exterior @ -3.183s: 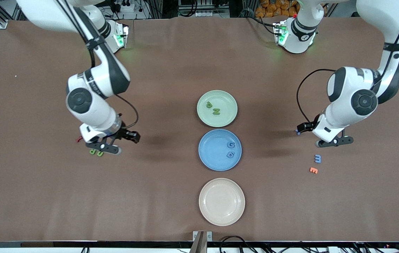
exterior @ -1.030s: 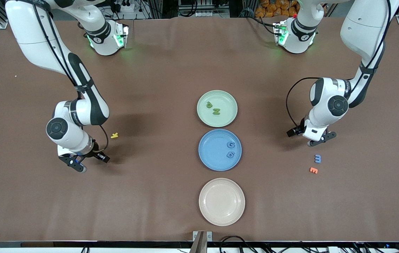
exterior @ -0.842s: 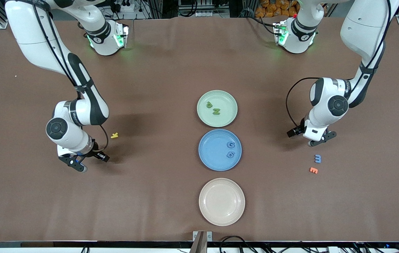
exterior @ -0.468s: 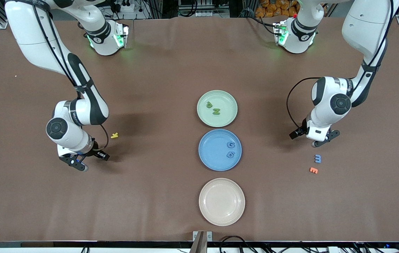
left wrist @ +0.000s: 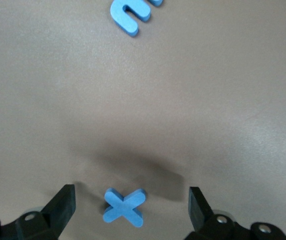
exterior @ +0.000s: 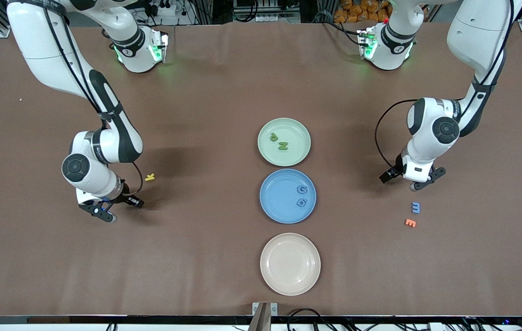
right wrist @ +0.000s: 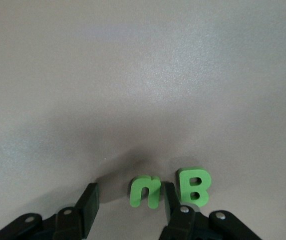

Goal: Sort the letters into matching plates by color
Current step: 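Grasp the green n and blue x with the right and left grippers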

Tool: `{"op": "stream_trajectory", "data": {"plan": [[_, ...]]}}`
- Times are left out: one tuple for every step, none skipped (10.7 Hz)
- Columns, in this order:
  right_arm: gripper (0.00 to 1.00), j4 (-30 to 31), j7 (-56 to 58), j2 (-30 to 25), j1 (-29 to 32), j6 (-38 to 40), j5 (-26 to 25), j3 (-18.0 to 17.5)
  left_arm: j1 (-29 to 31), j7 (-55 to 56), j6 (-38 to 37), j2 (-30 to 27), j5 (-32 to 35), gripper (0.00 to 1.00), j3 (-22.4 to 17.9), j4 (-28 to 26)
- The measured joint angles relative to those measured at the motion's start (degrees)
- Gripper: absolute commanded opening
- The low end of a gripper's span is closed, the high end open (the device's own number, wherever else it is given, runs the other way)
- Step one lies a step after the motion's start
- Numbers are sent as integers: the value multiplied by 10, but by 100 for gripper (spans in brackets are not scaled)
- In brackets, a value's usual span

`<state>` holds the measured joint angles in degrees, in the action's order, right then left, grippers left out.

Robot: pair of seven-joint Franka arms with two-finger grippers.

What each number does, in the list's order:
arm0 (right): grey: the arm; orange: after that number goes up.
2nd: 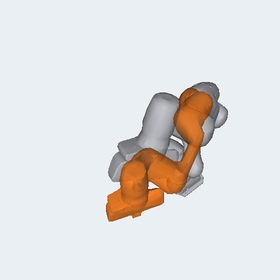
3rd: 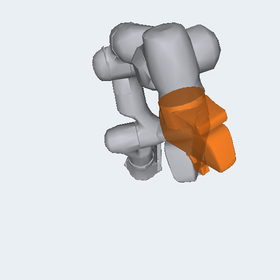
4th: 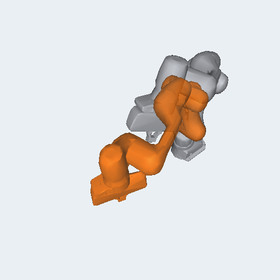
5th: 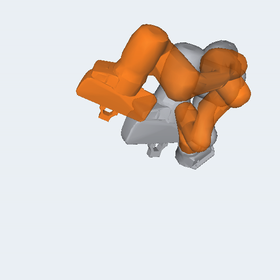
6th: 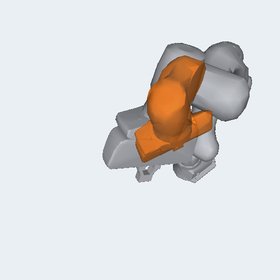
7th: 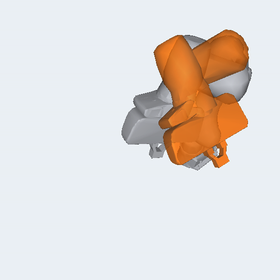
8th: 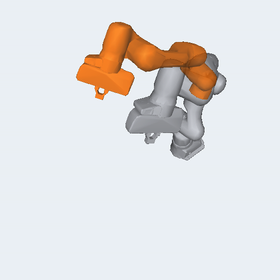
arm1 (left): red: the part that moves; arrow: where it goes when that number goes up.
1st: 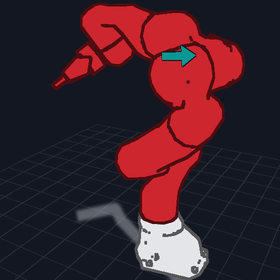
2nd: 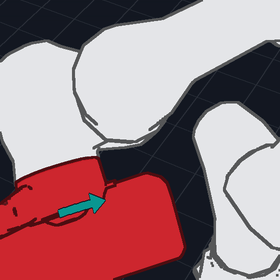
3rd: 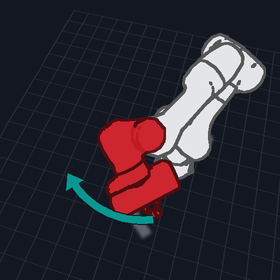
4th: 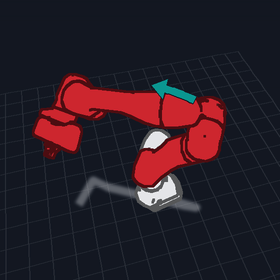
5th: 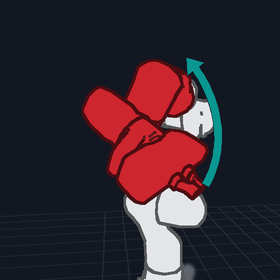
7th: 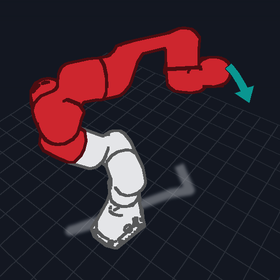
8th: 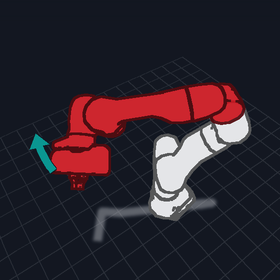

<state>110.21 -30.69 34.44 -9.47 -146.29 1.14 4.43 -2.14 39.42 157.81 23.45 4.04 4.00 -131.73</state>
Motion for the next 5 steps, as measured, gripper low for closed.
{"op": "stream_trajectory", "data": {"plan": [[38,0,1,0,0,0,0,0,0,0,1,-1,0,100,0,-4],[32,1,1,0,0,0,0,0,0,0,2,-2,0,100,0,-7],[24,1,2,0,0,0,0,0,0,0,2,-4,0,100,0,-9],[16,1,2,0,0,0,0,0,0,0,2,-5,0,100,0,-11],[5,1,4,0,0,0,0,0,0,0,2,-7,0,100,0,-12]]}}
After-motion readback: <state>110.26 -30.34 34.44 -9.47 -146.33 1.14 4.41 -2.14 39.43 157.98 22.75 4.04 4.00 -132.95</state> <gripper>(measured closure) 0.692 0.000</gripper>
